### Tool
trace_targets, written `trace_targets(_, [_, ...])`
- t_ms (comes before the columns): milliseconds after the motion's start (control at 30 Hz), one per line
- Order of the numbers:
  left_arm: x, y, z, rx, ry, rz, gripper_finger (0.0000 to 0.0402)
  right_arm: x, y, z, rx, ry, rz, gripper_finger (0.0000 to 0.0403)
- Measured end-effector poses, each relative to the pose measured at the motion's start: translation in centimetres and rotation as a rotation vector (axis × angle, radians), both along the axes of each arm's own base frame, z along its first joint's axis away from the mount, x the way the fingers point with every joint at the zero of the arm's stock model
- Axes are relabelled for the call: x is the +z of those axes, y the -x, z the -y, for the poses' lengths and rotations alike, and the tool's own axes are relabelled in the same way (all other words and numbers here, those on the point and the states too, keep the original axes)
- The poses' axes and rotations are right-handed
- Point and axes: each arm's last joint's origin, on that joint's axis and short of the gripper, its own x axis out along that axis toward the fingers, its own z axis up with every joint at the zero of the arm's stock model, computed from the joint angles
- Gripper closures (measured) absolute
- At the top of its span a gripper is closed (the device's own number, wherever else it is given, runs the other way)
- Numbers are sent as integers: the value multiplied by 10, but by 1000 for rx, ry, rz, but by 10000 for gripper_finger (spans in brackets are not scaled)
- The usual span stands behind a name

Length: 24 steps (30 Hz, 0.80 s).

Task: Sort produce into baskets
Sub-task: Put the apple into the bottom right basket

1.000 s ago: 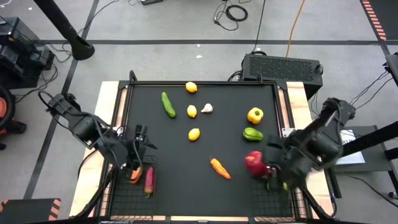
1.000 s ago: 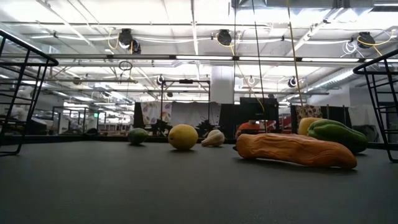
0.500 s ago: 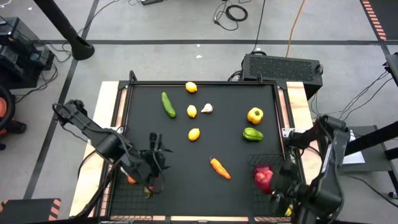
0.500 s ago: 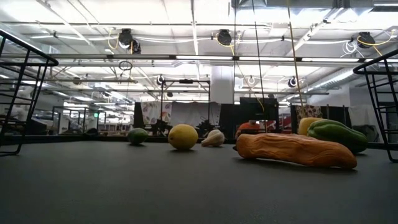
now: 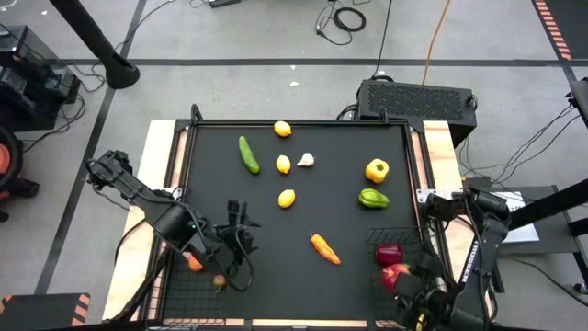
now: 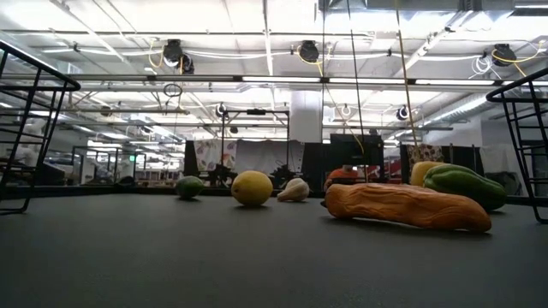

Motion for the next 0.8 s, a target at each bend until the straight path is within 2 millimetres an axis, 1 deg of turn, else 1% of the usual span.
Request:
trace_targets(433, [3, -4, 0, -5, 14, 36, 134, -2, 19, -13, -119, -133, -75, 74])
trace_targets(700, [3, -4, 0, -5, 17, 39, 134, -2, 23, -17, -144, -163, -81, 15])
trace_targets(800, [3, -4, 0, -5, 17, 39, 134, -2, 23, -17, -145, -163, -81, 6])
